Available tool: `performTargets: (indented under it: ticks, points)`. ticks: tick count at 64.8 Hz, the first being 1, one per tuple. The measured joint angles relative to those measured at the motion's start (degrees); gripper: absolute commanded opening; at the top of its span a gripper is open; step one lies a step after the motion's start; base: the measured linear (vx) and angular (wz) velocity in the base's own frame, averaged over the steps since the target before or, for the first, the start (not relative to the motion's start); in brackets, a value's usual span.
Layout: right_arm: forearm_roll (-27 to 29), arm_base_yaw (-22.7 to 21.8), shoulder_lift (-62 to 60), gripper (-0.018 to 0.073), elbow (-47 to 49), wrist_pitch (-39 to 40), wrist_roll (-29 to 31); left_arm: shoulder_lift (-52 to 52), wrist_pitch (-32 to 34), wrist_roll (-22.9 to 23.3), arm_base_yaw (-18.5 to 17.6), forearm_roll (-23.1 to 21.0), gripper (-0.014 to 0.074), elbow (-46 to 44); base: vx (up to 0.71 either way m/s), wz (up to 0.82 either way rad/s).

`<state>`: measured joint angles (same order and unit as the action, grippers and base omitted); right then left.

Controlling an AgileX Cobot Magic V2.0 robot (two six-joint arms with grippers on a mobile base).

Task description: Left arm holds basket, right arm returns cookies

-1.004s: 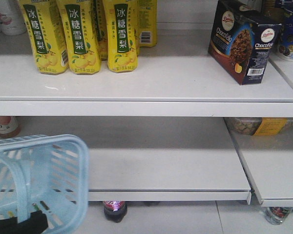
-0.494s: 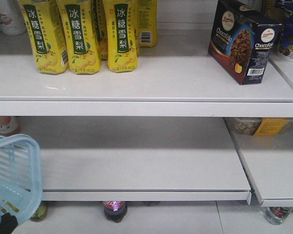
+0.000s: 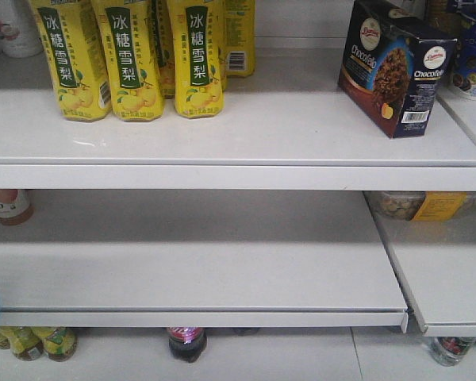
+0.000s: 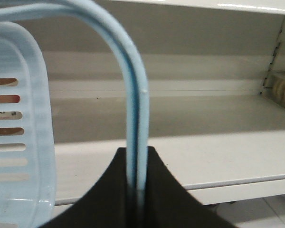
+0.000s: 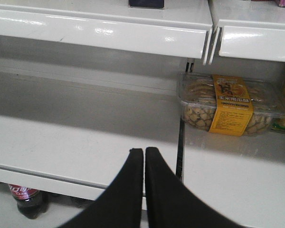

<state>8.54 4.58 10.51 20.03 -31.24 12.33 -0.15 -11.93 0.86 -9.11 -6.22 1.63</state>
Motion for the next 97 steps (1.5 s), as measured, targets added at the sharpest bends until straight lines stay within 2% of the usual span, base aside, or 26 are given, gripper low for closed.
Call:
performTargets:
  ticks: [10, 26, 41, 56, 97]
  points:
    - [0.04, 0.0, 0.0, -0.0008, 0.0, 0.06, 0.0, -0.21, -1.64, 0.0, 1.76, 2.47, -0.0006, 0.0, 0.0, 0.0]
    - [0.04, 0.0, 0.0, -0.0008, 0.0, 0.06, 0.0, -0.21, -2.45, 0.0, 6.03, 2.74, -0.0006, 0.0, 0.0, 0.0]
    - [0.04, 0.0, 0.0, -0.0008, 0.0, 0.06, 0.0, -0.21, -2.55, 0.0, 6.84, 2.8, -0.0006, 0.0, 0.0, 0.0]
    - [0.04, 0.0, 0.0, -0.0008, 0.0, 0.06, 0.0, -0.21, -2.55, 0.0, 10.14, 2.91, -0.0006, 0.0, 0.0, 0.0]
    - [0.04, 0.0, 0.0, -0.0008, 0.0, 0.06, 0.0, -0.21, -0.56, 0.0, 10.31, 2.85, -0.0006, 0.0, 0.0, 0.0]
